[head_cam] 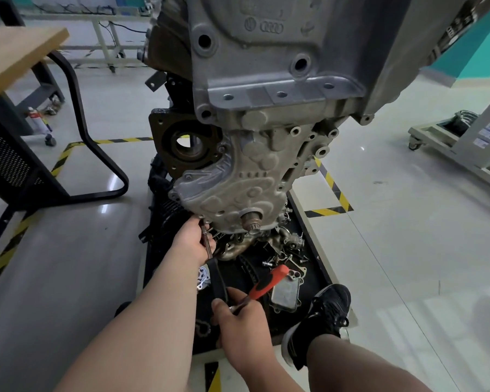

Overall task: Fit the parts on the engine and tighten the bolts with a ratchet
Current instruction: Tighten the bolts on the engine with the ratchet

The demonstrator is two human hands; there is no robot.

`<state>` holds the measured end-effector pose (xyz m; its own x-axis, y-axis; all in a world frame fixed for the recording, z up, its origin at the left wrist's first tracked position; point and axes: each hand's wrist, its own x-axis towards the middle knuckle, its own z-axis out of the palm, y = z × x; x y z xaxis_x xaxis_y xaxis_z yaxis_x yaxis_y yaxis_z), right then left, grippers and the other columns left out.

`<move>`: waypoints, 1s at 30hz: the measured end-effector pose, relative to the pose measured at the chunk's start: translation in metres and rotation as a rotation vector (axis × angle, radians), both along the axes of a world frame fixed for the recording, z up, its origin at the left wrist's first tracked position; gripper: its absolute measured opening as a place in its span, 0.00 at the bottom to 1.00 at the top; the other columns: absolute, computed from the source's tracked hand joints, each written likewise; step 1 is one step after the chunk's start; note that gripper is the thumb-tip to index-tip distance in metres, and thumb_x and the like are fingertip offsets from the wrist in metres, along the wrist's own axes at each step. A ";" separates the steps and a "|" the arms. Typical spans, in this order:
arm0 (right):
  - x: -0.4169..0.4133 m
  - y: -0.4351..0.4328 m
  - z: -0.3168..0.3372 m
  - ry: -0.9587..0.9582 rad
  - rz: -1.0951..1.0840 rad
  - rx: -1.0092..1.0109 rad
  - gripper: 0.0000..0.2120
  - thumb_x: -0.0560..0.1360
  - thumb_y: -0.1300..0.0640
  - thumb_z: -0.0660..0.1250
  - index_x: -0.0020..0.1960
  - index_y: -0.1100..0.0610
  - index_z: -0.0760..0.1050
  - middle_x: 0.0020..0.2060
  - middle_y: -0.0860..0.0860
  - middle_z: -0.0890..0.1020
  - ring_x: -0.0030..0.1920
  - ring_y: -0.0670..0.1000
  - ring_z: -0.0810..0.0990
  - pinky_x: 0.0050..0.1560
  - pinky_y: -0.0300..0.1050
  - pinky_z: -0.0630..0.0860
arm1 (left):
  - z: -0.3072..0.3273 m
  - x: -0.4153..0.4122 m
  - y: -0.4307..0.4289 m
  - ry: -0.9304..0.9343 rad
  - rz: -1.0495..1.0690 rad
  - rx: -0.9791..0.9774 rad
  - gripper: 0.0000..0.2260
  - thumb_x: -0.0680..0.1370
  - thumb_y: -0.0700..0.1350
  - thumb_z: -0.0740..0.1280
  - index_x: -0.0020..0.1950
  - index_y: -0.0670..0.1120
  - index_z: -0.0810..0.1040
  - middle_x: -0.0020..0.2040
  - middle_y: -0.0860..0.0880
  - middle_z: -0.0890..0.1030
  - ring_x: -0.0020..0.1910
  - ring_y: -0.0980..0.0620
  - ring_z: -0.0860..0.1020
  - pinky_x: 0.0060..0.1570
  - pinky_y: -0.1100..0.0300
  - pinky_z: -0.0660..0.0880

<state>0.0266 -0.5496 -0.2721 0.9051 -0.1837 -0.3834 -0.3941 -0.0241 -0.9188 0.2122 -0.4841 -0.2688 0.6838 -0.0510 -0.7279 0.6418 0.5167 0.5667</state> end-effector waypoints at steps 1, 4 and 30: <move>0.000 0.000 0.000 -0.005 -0.007 -0.005 0.06 0.77 0.52 0.64 0.49 0.46 0.80 0.28 0.53 0.77 0.27 0.50 0.74 0.33 0.44 0.72 | 0.000 0.000 0.000 0.012 -0.010 -0.009 0.18 0.80 0.49 0.62 0.32 0.46 0.66 0.25 0.53 0.63 0.15 0.57 0.57 0.17 0.69 0.53; -0.001 -0.002 0.003 -0.015 -0.037 0.006 0.08 0.77 0.54 0.65 0.46 0.42 0.80 0.28 0.54 0.79 0.25 0.49 0.74 0.30 0.43 0.73 | 0.000 -0.001 0.000 0.037 -0.010 -0.046 0.17 0.80 0.49 0.61 0.32 0.46 0.66 0.25 0.53 0.63 0.16 0.56 0.58 0.18 0.69 0.54; -0.005 0.006 0.016 -0.001 -0.142 0.103 0.09 0.78 0.60 0.66 0.40 0.52 0.79 0.27 0.48 0.76 0.25 0.43 0.70 0.26 0.32 0.68 | -0.006 -0.010 -0.007 -0.052 0.093 0.280 0.10 0.77 0.46 0.66 0.38 0.45 0.73 0.32 0.49 0.72 0.27 0.52 0.70 0.28 0.63 0.69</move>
